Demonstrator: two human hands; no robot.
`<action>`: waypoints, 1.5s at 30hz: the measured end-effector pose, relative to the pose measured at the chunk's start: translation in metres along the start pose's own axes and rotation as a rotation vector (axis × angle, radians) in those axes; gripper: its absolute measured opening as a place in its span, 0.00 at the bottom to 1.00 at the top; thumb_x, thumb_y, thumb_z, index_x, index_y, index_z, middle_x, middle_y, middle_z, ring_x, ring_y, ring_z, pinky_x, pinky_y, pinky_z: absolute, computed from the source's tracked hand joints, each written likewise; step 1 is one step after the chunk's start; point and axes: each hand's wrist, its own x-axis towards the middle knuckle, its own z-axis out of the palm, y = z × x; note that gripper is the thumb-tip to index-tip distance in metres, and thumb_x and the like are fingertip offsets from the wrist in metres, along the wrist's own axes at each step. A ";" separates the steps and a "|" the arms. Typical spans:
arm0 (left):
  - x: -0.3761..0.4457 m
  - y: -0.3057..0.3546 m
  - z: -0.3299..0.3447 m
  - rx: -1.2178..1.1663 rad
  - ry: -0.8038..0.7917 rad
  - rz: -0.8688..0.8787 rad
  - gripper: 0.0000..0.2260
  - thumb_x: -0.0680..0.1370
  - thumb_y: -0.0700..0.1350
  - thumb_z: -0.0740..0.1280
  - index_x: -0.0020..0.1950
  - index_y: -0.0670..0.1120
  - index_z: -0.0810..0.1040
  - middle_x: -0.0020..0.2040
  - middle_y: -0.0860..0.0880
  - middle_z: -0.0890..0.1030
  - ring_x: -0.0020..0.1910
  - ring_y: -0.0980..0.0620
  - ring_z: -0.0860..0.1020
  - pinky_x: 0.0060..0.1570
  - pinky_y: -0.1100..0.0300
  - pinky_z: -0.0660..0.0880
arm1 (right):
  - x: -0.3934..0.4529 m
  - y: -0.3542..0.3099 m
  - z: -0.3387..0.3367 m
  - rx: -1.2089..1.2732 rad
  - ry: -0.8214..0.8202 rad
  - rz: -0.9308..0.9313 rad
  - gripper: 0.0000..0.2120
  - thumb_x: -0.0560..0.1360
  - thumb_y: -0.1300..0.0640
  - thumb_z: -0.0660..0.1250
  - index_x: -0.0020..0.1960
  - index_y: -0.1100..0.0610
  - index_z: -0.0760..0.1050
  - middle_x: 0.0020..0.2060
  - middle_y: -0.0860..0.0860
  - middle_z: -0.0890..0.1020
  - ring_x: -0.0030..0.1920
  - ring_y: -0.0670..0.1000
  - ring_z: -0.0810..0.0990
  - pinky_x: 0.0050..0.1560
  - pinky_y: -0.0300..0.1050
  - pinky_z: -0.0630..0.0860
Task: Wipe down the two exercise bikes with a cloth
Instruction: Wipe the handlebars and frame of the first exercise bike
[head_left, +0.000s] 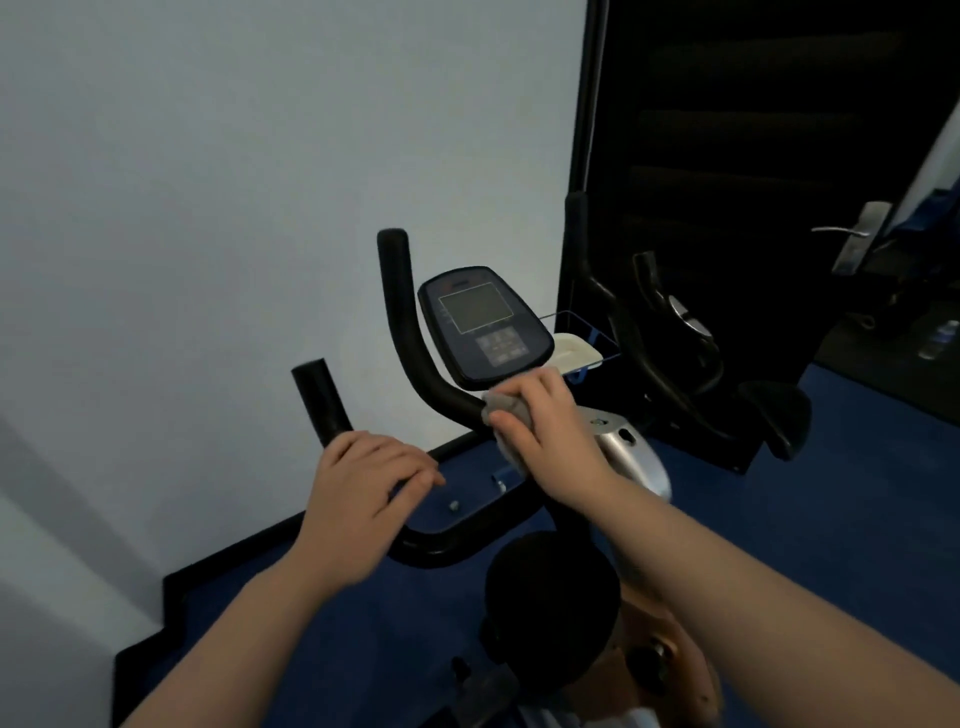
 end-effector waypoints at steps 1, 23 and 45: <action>0.000 0.000 -0.001 0.010 -0.010 -0.002 0.17 0.81 0.57 0.53 0.45 0.59 0.81 0.48 0.66 0.80 0.52 0.65 0.74 0.58 0.65 0.57 | 0.009 -0.006 0.003 0.014 -0.009 0.002 0.08 0.78 0.56 0.67 0.56 0.56 0.76 0.53 0.49 0.70 0.55 0.49 0.74 0.60 0.43 0.70; 0.013 -0.050 -0.048 -0.327 0.258 -0.066 0.12 0.79 0.41 0.61 0.58 0.52 0.80 0.62 0.60 0.76 0.65 0.61 0.70 0.68 0.63 0.64 | -0.010 -0.012 -0.009 -0.052 -0.045 0.113 0.05 0.78 0.52 0.67 0.49 0.48 0.70 0.50 0.41 0.70 0.48 0.40 0.75 0.49 0.40 0.73; 0.038 -0.100 -0.048 -0.733 0.035 0.012 0.18 0.82 0.37 0.54 0.68 0.50 0.74 0.65 0.57 0.76 0.67 0.59 0.72 0.65 0.70 0.66 | -0.015 -0.140 0.152 -0.454 0.208 0.252 0.26 0.80 0.50 0.58 0.77 0.53 0.59 0.72 0.52 0.66 0.72 0.52 0.65 0.71 0.50 0.65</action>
